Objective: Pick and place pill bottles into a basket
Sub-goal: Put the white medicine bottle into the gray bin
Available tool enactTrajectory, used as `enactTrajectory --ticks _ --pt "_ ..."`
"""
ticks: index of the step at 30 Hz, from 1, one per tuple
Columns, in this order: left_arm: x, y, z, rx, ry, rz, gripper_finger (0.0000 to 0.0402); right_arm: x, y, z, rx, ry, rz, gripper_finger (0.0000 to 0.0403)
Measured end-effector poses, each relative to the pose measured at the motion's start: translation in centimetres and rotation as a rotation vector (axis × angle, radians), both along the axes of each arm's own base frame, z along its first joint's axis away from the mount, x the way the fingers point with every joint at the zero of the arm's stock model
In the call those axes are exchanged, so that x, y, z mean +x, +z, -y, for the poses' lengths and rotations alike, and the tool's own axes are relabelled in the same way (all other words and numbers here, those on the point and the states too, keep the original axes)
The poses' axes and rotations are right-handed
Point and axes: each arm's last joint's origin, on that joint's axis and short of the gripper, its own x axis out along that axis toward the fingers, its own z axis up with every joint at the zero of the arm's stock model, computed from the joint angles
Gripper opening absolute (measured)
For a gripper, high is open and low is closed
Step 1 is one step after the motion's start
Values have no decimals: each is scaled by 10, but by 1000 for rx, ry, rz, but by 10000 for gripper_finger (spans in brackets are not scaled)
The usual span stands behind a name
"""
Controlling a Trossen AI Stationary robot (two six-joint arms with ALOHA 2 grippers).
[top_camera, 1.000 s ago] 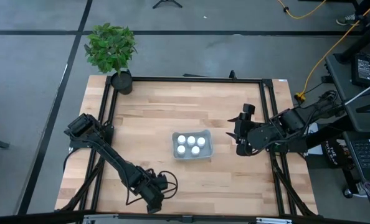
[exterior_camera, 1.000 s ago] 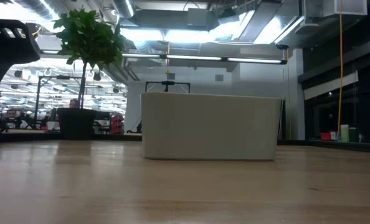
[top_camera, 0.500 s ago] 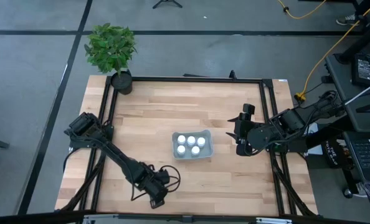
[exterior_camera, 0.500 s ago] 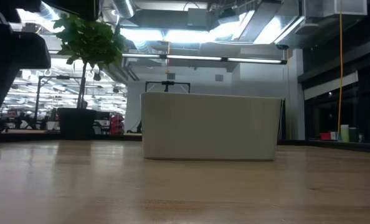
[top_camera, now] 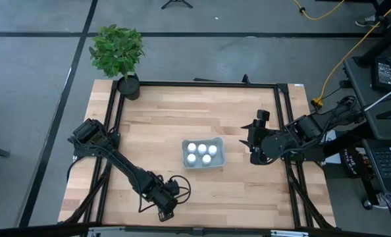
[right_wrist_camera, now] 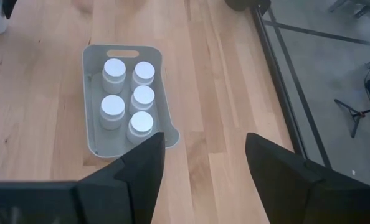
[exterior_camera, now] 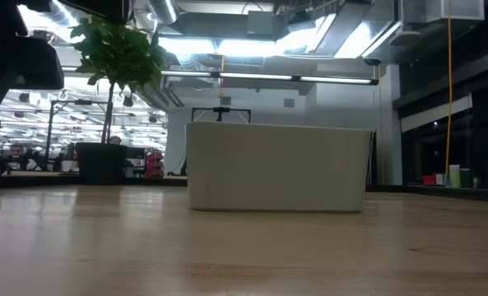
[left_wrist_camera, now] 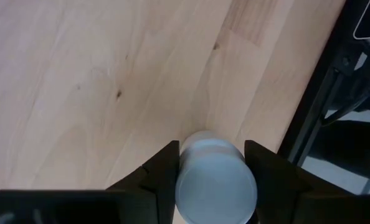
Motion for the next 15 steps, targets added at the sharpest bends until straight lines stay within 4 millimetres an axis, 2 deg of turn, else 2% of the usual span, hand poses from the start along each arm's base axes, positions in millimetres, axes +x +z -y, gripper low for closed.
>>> enactTrajectory --ticks 4,7,15 --pt "2 1 -2 -1 8 -4 149 0 0 0 -2 1 -2 225" --pt "12 9 -8 4 -15 12 149 0 0 0 -2 1 -2 225" --pt "49 69 -41 95 -151 123 149 0 0 0 -2 1 -2 225"
